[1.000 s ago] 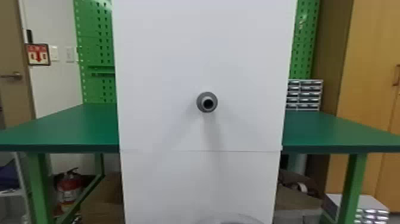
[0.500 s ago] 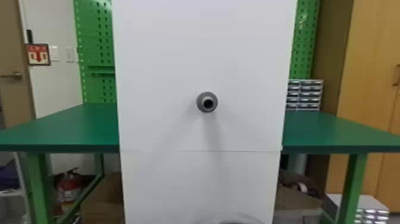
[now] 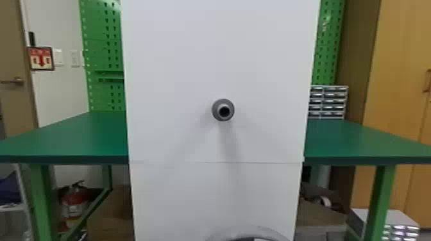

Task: Hold the wheel and insert it

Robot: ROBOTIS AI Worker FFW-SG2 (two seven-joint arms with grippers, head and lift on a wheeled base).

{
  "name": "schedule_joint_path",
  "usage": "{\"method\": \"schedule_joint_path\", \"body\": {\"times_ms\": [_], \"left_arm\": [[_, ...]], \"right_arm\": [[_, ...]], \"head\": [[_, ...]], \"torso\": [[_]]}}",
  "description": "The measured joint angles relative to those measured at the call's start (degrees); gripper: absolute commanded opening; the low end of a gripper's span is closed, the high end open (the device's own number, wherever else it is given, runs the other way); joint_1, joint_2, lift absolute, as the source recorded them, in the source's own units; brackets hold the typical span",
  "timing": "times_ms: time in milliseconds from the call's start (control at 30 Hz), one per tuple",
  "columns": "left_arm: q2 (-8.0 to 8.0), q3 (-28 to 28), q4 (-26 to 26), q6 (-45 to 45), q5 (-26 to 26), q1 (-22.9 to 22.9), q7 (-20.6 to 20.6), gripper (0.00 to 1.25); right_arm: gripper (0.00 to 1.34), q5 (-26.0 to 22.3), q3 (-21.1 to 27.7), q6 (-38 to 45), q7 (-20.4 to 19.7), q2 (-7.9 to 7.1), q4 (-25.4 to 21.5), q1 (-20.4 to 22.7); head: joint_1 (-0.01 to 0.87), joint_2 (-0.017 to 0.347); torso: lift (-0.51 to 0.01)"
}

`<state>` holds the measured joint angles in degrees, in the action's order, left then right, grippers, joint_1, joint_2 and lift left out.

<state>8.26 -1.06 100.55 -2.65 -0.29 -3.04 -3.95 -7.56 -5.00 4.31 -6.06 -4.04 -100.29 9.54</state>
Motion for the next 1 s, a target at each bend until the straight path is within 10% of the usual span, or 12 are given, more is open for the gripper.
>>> {"method": "schedule_joint_path", "body": {"times_ms": [500,1000], "left_arm": [[0.0,-0.7,2.7,1.9,-0.7,1.0,-1.1,1.15],[0.06,-2.0,19.0,20.4,2.2,6.9,-10.2,1.15]], "right_arm": [[0.17,-0.1,1.2,11.9,0.0,-0.26,-9.7,-2.1],[0.17,-0.4,1.2,16.9,0.5,-0.26,-13.5,-4.0]], "head": [[0.21,0.009],[0.21,0.009]], "torso": [[-0.442],[-0.442]]}}
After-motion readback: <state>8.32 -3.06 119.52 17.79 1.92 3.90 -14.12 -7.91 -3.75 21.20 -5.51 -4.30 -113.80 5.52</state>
